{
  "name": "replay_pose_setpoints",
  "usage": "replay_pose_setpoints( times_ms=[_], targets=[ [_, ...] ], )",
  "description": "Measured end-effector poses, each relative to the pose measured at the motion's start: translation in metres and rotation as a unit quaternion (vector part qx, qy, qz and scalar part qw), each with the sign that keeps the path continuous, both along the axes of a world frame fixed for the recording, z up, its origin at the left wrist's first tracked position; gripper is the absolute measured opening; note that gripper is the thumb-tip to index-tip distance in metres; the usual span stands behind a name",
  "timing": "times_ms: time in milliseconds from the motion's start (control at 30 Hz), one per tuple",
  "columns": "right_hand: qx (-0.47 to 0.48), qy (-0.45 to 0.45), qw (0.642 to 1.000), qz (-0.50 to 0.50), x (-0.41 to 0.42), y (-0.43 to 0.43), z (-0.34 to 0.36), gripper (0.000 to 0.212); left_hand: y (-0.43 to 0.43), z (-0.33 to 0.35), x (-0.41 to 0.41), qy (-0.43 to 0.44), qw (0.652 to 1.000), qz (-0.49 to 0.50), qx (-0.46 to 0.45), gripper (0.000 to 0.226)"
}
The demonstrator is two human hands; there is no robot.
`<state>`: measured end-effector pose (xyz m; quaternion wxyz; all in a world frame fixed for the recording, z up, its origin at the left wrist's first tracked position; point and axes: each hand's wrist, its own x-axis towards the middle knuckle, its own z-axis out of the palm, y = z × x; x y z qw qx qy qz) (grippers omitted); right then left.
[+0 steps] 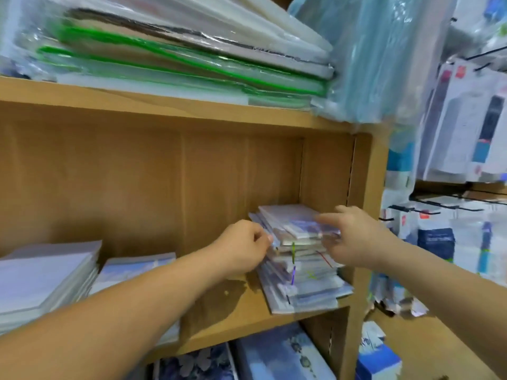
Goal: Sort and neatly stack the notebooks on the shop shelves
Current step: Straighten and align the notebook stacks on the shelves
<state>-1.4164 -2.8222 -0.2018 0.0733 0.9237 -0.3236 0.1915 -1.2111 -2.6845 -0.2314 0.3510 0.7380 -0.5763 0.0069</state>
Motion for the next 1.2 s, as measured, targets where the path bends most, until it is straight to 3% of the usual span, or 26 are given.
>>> replay_pose_setpoints(
  times_ms=[100, 267, 467, 600, 767, 867, 967, 1067, 1200],
  targets=[
    [0.060, 0.035, 0.997, 0.019, -0.001, -0.022, -0.010, 0.066, -0.032, -0.001, -0.001, 0.085, 0.996, -0.007, -0.026, 0.039],
    [-0.045, -0.024, 0.997, 0.050, 0.001, -0.036, -0.023, 0.050, -0.038, -0.010, 0.000, 0.169, 0.984, -0.029, -0.043, 0.036],
    [-0.151, -0.068, 0.982, 0.094, -0.012, -0.029, -0.025, 0.046, -0.025, 0.003, -0.012, 0.208, 0.978, -0.008, 0.021, 0.047],
    [-0.032, -0.046, 0.992, 0.115, -0.016, -0.017, -0.019, 0.071, -0.027, 0.007, -0.024, 0.321, 0.945, 0.020, 0.056, 0.043],
    [0.098, -0.031, 0.985, 0.142, -0.009, -0.007, -0.023, 0.053, -0.026, 0.014, -0.034, 0.475, 0.879, 0.018, 0.038, 0.021],
    [0.159, -0.051, 0.980, 0.108, -0.009, -0.011, -0.017, 0.054, -0.015, 0.020, -0.029, 0.498, 0.867, -0.006, -0.030, 0.016],
    [0.189, -0.031, 0.978, 0.088, -0.005, -0.011, -0.014, 0.064, 0.011, 0.014, -0.017, 0.472, 0.878, -0.023, -0.077, 0.010],
    [0.170, -0.005, 0.982, 0.083, 0.006, -0.004, -0.014, 0.057, 0.034, 0.000, -0.004, 0.497, 0.867, -0.010, -0.037, 0.017],
    [0.192, -0.008, 0.980, 0.046, 0.018, 0.006, -0.007, 0.073, 0.041, 0.004, -0.011, 0.541, 0.841, 0.002, -0.011, 0.022]
  ],
)
